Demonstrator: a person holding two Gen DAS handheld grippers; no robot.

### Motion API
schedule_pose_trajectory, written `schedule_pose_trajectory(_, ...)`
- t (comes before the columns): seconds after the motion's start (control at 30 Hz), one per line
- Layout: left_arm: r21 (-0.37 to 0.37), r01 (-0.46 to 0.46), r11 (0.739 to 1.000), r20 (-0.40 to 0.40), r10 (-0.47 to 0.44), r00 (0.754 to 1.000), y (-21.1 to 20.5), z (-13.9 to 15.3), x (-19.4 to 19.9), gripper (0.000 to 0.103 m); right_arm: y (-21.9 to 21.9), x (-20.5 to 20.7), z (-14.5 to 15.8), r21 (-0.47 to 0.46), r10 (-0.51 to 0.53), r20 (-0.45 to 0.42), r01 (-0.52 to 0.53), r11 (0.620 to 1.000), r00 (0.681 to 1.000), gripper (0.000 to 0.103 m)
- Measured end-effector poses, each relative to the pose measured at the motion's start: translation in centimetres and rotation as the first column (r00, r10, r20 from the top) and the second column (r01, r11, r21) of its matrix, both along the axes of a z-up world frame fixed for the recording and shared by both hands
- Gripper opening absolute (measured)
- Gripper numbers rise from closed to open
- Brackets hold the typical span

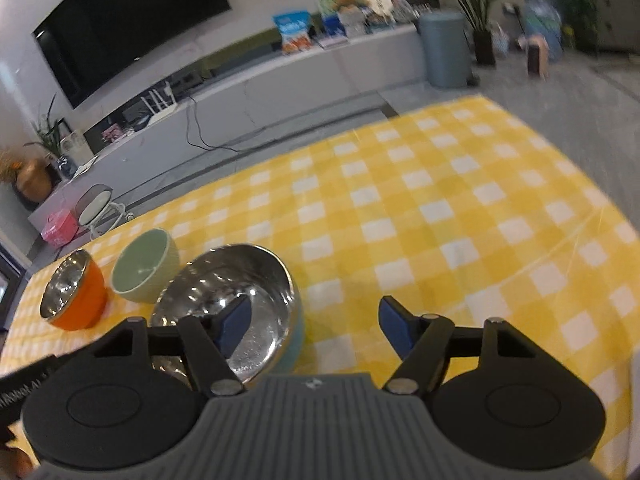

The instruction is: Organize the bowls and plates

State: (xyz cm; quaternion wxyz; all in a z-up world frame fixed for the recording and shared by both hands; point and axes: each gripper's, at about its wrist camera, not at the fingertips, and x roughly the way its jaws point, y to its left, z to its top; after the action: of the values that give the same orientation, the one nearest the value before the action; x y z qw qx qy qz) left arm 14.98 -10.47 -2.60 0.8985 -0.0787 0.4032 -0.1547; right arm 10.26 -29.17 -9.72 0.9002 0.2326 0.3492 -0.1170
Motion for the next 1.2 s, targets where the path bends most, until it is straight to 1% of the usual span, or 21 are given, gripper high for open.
schedule_pose_trajectory(0.13, 0.013, -0.002, 1.000, -0.016, 0.002, 1.000, -0.4, -0.9, 1.0, 0.056, -0.2, 0.6, -1.1, 0.067, 0.011, -0.015, -0.010, 0.998, 1.000, 0.062)
schedule_pose_trajectory(0.17, 0.010, -0.002, 1.000, -0.021, 0.002, 1.000, -0.5, -1.1, 1.3, 0.056, -0.2, 0.7, -1.3, 0.071, 0.015, -0.018, -0.013, 0.997, 1.000, 0.061)
schedule_pose_trajectory(0.23, 0.010, 0.009, 1.000, -0.028, -0.009, 1.000, -0.8, -1.3, 1.7, 0.056, 0.0, 1.0, -1.5, 0.069, 0.015, -0.026, -0.013, 0.997, 1.000, 0.055)
schedule_pose_trajectory(0.3, 0.019, 0.023, 1.000, -0.021, -0.022, 1.000, -1.3, -1.5, 2.1, 0.056, 0.0, 1.2, -1.7, 0.067, 0.015, -0.034, -0.013, 0.998, 0.999, 0.053)
schedule_pose_trajectory(0.33, 0.027, 0.028, 0.999, -0.016, -0.027, 1.000, -1.6, -1.5, 2.2, 0.055, -0.2, 1.3, -1.9, 0.067, 0.013, -0.036, -0.011, 0.998, 0.999, 0.050)
schedule_pose_trajectory(0.43, 0.046, 0.038, 0.998, -0.014, -0.038, 0.999, -2.1, -1.7, 2.3, 0.046, -0.6, 1.4, -2.1, 0.077, 0.002, -0.035, 0.001, 0.997, 0.999, 0.046)
schedule_pose_trajectory(0.5, 0.049, 0.038, 0.998, -0.022, -0.037, 0.999, -2.3, -1.9, 2.4, 0.043, -0.7, 1.5, -2.1, 0.085, 0.004, -0.029, -0.001, 0.996, 1.000, 0.043)
schedule_pose_trajectory(0.57, 0.054, 0.032, 0.998, -0.028, -0.031, 0.999, -2.4, -2.0, 2.6, 0.040, -0.5, 1.5, -2.1, 0.085, 0.015, -0.025, -0.013, 0.996, 1.000, 0.037)
schedule_pose_trajectory(0.6, 0.054, 0.031, 0.998, -0.028, -0.030, 0.999, -2.5, -2.0, 2.6, 0.040, -0.5, 1.6, -2.0, 0.087, 0.023, -0.023, -0.021, 0.996, 0.999, 0.031)
schedule_pose_trajectory(0.63, 0.056, 0.034, 0.998, -0.027, -0.032, 0.999, -2.5, -2.0, 2.6, 0.037, -0.4, 1.6, -2.0, 0.091, 0.029, -0.020, -0.027, 0.995, 0.999, 0.027)
schedule_pose_trajectory(0.77, 0.076, 0.050, 0.996, -0.029, -0.048, 0.998, -3.2, -2.1, 2.6, 0.025, -0.2, 1.6, -1.9, 0.089, 0.046, -0.015, -0.044, 0.995, 0.999, 0.019)
schedule_pose_trajectory(0.83, 0.083, 0.050, 0.995, -0.029, -0.048, 0.998, -3.4, -2.0, 2.6, 0.019, 0.0, 1.6, -1.8, 0.092, 0.056, -0.014, -0.054, 0.994, 0.998, 0.011)
schedule_pose_trajectory(0.93, 0.084, 0.037, 0.996, -0.030, -0.035, 0.999, -3.3, -1.7, 2.5, 0.012, 0.1, 1.5, -1.5, 0.079, 0.052, -0.014, -0.050, 0.996, 0.999, 0.010)
schedule_pose_trajectory(1.1, 0.085, 0.026, 0.996, -0.016, -0.024, 1.000, -2.8, -0.8, 1.7, 0.010, 0.1, 0.9, -0.7, 0.086, 0.053, -0.006, -0.053, 0.995, 0.999, 0.010)
schedule_pose_trajectory(1.2, 0.063, 0.012, 0.998, -0.013, -0.011, 1.000, -2.0, 0.1, 0.8, 0.009, 0.2, 0.4, 0.0, 0.090, 0.067, 0.001, -0.067, 0.994, 0.998, 0.010)
